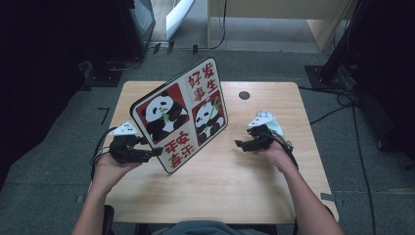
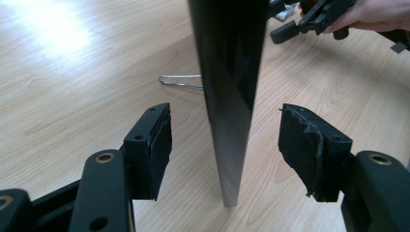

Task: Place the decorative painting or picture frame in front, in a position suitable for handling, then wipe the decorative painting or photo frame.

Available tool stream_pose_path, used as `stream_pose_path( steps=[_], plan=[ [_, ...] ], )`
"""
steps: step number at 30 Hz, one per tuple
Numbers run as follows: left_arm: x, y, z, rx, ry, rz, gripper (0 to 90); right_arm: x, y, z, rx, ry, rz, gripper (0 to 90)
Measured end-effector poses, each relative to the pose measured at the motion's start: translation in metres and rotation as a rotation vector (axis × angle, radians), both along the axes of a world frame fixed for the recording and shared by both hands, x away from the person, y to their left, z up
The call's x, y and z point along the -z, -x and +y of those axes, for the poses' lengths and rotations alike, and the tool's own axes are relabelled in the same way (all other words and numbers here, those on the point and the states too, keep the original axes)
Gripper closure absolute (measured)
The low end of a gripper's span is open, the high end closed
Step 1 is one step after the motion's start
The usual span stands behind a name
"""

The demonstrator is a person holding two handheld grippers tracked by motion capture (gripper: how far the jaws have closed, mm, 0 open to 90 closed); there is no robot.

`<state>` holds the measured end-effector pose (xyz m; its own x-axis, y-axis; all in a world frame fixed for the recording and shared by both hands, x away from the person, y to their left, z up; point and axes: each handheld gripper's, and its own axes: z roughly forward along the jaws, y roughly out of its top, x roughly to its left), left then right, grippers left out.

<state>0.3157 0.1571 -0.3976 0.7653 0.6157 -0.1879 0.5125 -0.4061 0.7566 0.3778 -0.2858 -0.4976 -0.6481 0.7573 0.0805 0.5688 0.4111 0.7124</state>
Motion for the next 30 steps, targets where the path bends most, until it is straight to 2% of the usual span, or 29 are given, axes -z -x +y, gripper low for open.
stream_pose_path(
  steps=[3, 6, 8, 10, 13, 17, 20, 27, 30],
  plan=[
    [0.001, -0.001, 0.0, -0.005, 0.003, 0.0, 36.8, -0.001, 0.0, -0.004, 0.004, -0.004, -0.012, 26.2],
    [0.001, -0.001, 0.0, -0.002, 0.017, -0.002, 36.8, -0.005, 0.0, -0.01, 0.022, -0.028, -0.026, 27.0],
    [0.002, -0.001, 0.0, 0.004, 0.017, 0.0, 36.8, -0.007, 0.0, -0.012, 0.026, -0.022, -0.02, 27.7],
    [0.002, -0.002, 0.001, 0.005, -0.002, -0.001, 36.7, -0.008, -0.001, -0.014, 0.028, -0.022, -0.022, 28.7],
    [0.002, -0.002, 0.002, 0.007, 0.013, 0.002, 36.6, -0.01, -0.001, -0.017, 0.042, -0.013, -0.032, 29.0],
    [0.002, -0.002, 0.002, 0.009, 0.004, 0.004, 36.5, -0.011, -0.002, -0.021, 0.052, -0.009, -0.041, 30.0],
    [0.004, -0.002, 0.002, 0.01, 0.014, 0.007, 36.6, -0.011, -0.004, -0.027, 0.071, 0.003, -0.038, 30.6],
    [0.006, -0.002, -0.001, 0.006, 0.027, 0.005, 37.0, -0.013, -0.005, -0.041, 0.11, -0.009, -0.056, 32.6],
    [0.006, -0.004, -0.001, 0.001, 0.016, 0.006, 37.4, -0.014, -0.005, -0.048, 0.134, -0.019, -0.054, 33.3]
  ],
)
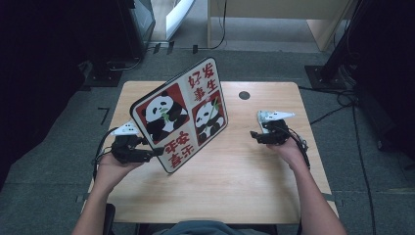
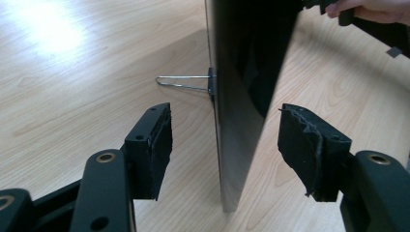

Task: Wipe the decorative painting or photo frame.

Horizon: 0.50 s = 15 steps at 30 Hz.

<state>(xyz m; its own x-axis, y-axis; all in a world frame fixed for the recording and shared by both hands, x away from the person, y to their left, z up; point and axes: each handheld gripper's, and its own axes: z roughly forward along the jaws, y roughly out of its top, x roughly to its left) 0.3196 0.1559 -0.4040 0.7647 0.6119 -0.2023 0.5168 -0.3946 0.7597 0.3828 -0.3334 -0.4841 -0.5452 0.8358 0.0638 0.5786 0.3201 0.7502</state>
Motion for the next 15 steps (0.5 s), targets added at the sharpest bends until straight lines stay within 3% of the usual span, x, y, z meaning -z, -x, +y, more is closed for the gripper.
stream_pose_path(
  steps=[9, 15],
  plan=[
    [0.0, -0.001, 0.001, -0.015, 0.032, 0.006, 44.6, 0.0, -0.003, -0.018, 0.05, 0.0, -0.012, 35.0],
    [0.001, -0.004, -0.001, -0.011, 0.031, 0.022, 50.2, 0.001, -0.005, -0.028, 0.081, -0.009, -0.012, 36.9]
  ],
)
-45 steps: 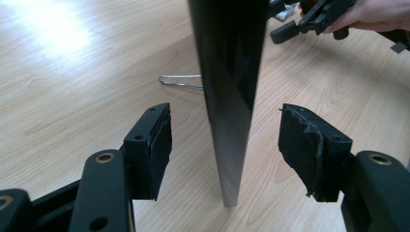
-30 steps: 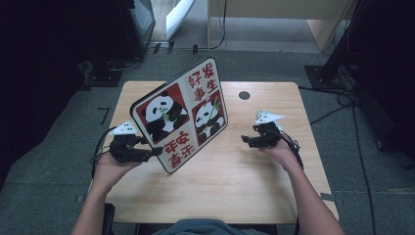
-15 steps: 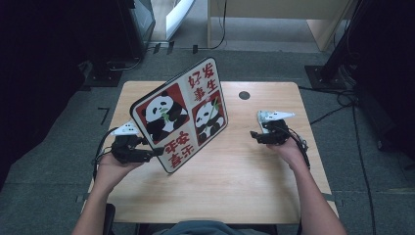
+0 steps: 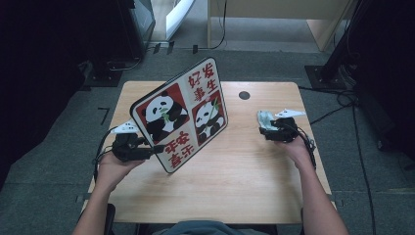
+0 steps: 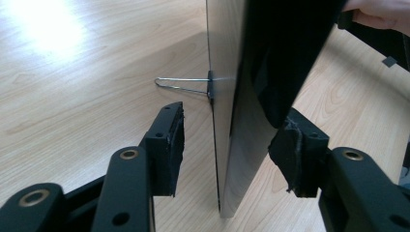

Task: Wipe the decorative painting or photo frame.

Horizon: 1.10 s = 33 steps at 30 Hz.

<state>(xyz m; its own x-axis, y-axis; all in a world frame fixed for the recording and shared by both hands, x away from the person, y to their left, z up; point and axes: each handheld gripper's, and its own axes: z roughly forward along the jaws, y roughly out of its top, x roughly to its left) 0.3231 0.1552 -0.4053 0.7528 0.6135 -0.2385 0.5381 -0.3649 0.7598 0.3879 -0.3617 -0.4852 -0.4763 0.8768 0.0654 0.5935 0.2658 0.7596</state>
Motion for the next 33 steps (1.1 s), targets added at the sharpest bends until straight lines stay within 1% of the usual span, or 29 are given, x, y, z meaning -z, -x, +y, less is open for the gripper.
stream_pose_path(
  steps=[3, 8, 9, 12, 14, 16, 17, 18, 19, 22, 23, 27, 29, 33],
  plan=[
    [0.0, -0.001, 0.0, 0.006, 0.014, 0.01, 53.4, 0.002, -0.002, -0.005, 0.016, 0.003, 0.002, 38.0],
    [-0.001, 0.0, 0.001, 0.011, 0.023, 0.007, 58.0, 0.003, -0.007, -0.009, 0.027, 0.004, -0.002, 40.8],
    [-0.001, 0.0, 0.001, 0.013, 0.024, 0.009, 59.1, 0.003, -0.011, -0.012, 0.034, 0.0, -0.011, 42.5],
    [-0.001, 0.0, 0.001, 0.013, 0.024, 0.006, 60.9, 0.004, -0.015, -0.016, 0.043, -0.007, -0.014, 44.7],
    [-0.001, 0.0, 0.001, 0.015, 0.029, 0.003, 61.4, 0.008, -0.019, -0.023, 0.07, -0.008, -0.015, 46.3],
    [-0.001, -0.001, 0.002, 0.014, 0.035, 0.008, 62.0, 0.009, -0.021, -0.025, 0.077, -0.008, -0.01, 46.6],
    [-0.001, -0.001, 0.002, 0.013, 0.034, 0.009, 62.2, 0.012, -0.023, -0.029, 0.092, -0.001, 0.005, 48.1],
    [-0.001, -0.001, 0.002, 0.013, 0.034, 0.009, 62.7, 0.012, -0.023, -0.029, 0.092, -0.001, 0.005, 48.1],
    [-0.001, -0.001, 0.002, 0.013, 0.036, 0.008, 62.7, 0.015, -0.024, -0.031, 0.102, -0.001, 0.024, 50.1],
    [-0.001, -0.001, 0.001, 0.017, 0.036, 0.004, 63.3, 0.019, -0.026, -0.033, 0.104, 0.001, 0.035, 52.7],
    [-0.001, -0.001, 0.001, 0.018, 0.038, 0.004, 63.5, 0.021, -0.028, -0.033, 0.109, 0.001, 0.047, 54.4],
    [-0.001, -0.001, 0.0, 0.016, 0.041, 0.0, 63.8, 0.025, -0.031, -0.032, 0.092, 0.002, 0.061, 56.0],
    [0.0, -0.002, 0.0, 0.018, 0.04, 0.001, 63.8, 0.026, -0.032, -0.032, 0.094, 0.008, 0.06, 56.0],
    [0.0, -0.002, -0.001, 0.016, 0.042, -0.001, 63.9, 0.029, -0.032, -0.032, 0.09, 0.006, 0.05, 58.2]
  ],
)
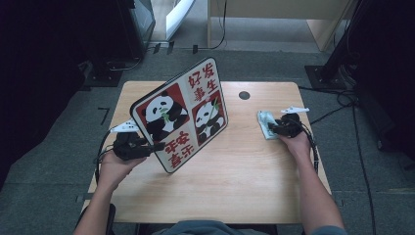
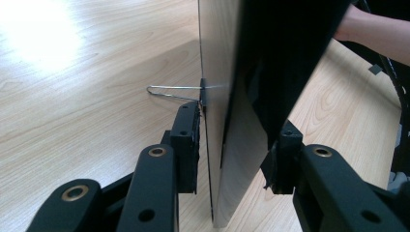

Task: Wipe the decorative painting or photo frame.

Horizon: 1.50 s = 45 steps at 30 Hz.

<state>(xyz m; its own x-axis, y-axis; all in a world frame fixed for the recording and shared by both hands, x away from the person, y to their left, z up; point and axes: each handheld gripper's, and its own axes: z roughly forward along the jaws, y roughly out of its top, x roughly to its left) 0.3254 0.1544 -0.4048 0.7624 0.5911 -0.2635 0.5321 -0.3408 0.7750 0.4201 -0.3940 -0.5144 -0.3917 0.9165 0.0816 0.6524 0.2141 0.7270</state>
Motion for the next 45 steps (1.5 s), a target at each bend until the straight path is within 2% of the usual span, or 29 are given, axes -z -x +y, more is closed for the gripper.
stream_pose_path(
  steps=[6, 12, 15, 18, 25, 27, 29, 30, 32, 36, 42, 45],
  plan=[
    [0.0, 0.0, 0.0, -0.001, 0.005, 0.0, 64.1, 0.001, 0.001, 0.0, 0.0, -0.013, -0.004, 63.5],
    [0.0, 0.0, 0.0, -0.002, 0.009, 0.0, 64.4, 0.0, 0.0, 0.0, 0.004, -0.039, 0.017, 78.7],
    [0.0, 0.0, 0.0, -0.001, 0.007, -0.004, 65.2, -0.002, 0.0, 0.001, 0.002, -0.041, 0.027, 80.9],
    [0.0, 0.001, -0.001, 0.001, 0.007, -0.007, 65.4, -0.005, -0.001, 0.001, -0.001, -0.045, 0.045, 82.1],
    [-0.001, 0.001, 0.0, 0.005, 0.012, -0.012, 67.3, -0.013, 0.0, 0.003, -0.024, -0.054, 0.037, 82.3],
    [-0.001, 0.001, 0.0, 0.01, 0.008, -0.022, 68.3, -0.016, 0.0, 0.004, -0.035, -0.067, 0.044, 82.2],
    [-0.001, 0.001, 0.001, 0.007, 0.011, -0.016, 68.5, -0.02, -0.001, 0.005, -0.05, -0.111, 0.072, 82.2],
    [-0.001, 0.0, 0.001, 0.002, 0.014, -0.014, 68.7, -0.022, -0.001, 0.006, -0.075, -0.12, 0.077, 82.2],
    [-0.001, 0.0, 0.001, 0.002, 0.017, -0.01, 69.2, -0.024, 0.0, 0.008, -0.085, -0.13, 0.078, 82.2],
    [-0.001, -0.001, 0.001, -0.001, 0.024, -0.008, 71.6, -0.037, 0.003, 0.015, -0.119, -0.131, 0.047, 82.2],
    [-0.001, -0.001, 0.001, 0.001, 0.027, 0.001, 76.1, -0.046, 0.006, 0.025, -0.139, -0.132, 0.062, 82.4],
    [-0.001, -0.002, 0.001, -0.003, 0.028, 0.006, 77.0, -0.052, 0.007, 0.03, -0.162, -0.136, 0.048, 82.4]
  ],
)
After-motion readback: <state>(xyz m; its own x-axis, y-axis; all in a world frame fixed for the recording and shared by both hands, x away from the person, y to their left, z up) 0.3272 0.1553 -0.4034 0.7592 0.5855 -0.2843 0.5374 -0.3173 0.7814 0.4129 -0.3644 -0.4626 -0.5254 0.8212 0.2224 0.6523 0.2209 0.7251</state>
